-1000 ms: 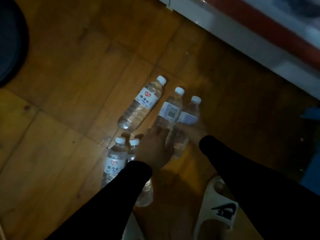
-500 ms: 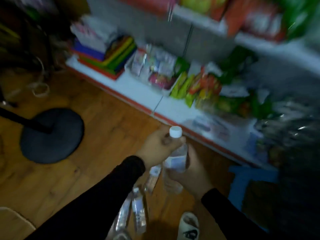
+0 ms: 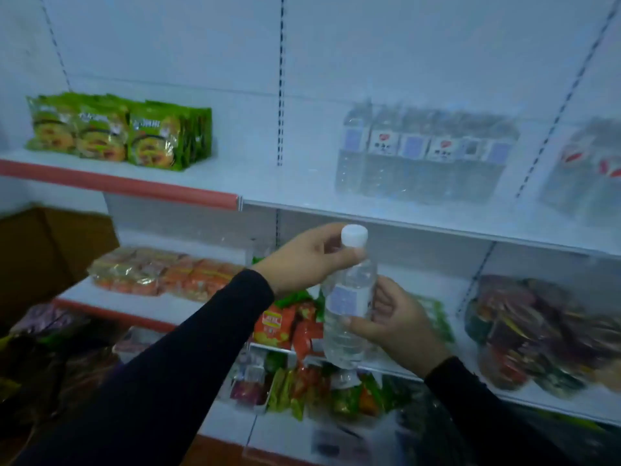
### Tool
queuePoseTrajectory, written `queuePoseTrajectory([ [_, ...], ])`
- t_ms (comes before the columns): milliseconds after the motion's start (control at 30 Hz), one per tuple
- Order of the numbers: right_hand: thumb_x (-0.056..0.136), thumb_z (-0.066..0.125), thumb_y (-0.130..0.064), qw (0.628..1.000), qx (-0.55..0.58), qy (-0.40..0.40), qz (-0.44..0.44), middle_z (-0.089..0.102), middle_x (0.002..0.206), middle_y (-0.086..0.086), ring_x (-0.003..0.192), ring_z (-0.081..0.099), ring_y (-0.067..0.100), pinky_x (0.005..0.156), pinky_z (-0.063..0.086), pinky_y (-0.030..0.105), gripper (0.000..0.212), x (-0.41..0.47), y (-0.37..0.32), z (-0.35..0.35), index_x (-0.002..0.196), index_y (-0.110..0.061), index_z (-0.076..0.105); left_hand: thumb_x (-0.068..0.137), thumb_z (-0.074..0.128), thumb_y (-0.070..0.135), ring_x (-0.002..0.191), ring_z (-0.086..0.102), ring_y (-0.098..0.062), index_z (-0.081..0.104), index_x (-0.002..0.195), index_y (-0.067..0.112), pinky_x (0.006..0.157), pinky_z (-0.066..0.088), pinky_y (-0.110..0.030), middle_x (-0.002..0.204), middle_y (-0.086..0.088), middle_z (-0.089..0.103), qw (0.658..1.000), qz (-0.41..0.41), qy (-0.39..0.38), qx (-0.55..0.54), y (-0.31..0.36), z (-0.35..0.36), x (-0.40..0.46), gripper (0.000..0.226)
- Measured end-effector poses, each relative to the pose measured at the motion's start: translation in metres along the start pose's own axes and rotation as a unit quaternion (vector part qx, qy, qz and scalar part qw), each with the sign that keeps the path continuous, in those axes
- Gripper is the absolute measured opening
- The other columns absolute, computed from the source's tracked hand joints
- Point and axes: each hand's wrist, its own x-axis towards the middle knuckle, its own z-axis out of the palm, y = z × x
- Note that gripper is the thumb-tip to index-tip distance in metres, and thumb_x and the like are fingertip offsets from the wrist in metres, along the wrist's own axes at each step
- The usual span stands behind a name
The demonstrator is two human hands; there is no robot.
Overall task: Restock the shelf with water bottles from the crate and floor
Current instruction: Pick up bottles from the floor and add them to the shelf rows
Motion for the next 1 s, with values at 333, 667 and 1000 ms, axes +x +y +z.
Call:
queuePoseTrajectory([
  [333,0.072,0.085,-0.04,0.947,-0.128,0.288,-0.064,0.063,0.108,-0.012,0.095,0.061,0.002,0.077,0.043,0.014,0.062,0.042,-0.085,-0.147,0.123,-0.024,0.056,0.093,0.048,0.057,0.122,0.052,-0.019,0.044,0.143,0.021,0.097,0.041,-0.03,0.138,-0.003,0.054,0.95,-0.044,0.056,0.305,0.044,-0.002,0.106,0.061],
  [667,0.076,0.082,-0.044,0.915,-0.147,0.371,-0.057,0.064,0.118,-0.006,0.109,0.06,0.014,0.089,0.047,0.028,0.07,0.151,-0.052,-0.24,0.133,-0.02,0.051,0.091,0.027,0.066,0.123,0.045,-0.031,0.051,0.13,0.019,0.099,0.038,-0.037,0.129,-0.012,0.052,0.865,-0.141,0.074,0.476,-0.035,-0.003,0.215,0.066],
  [1000,0.074,0.077,-0.057,0.893,-0.198,0.404,-0.03,0.059,0.128,0.003,0.112,0.058,0.022,0.085,0.047,0.034,0.077,0.203,-0.018,-0.253,0.135,-0.02,0.045,0.084,0.011,0.068,0.121,0.043,-0.027,0.05,0.128,0.025,0.098,0.035,-0.038,0.13,-0.003,0.049,0.819,-0.094,0.118,0.554,-0.071,-0.003,0.228,0.073],
])
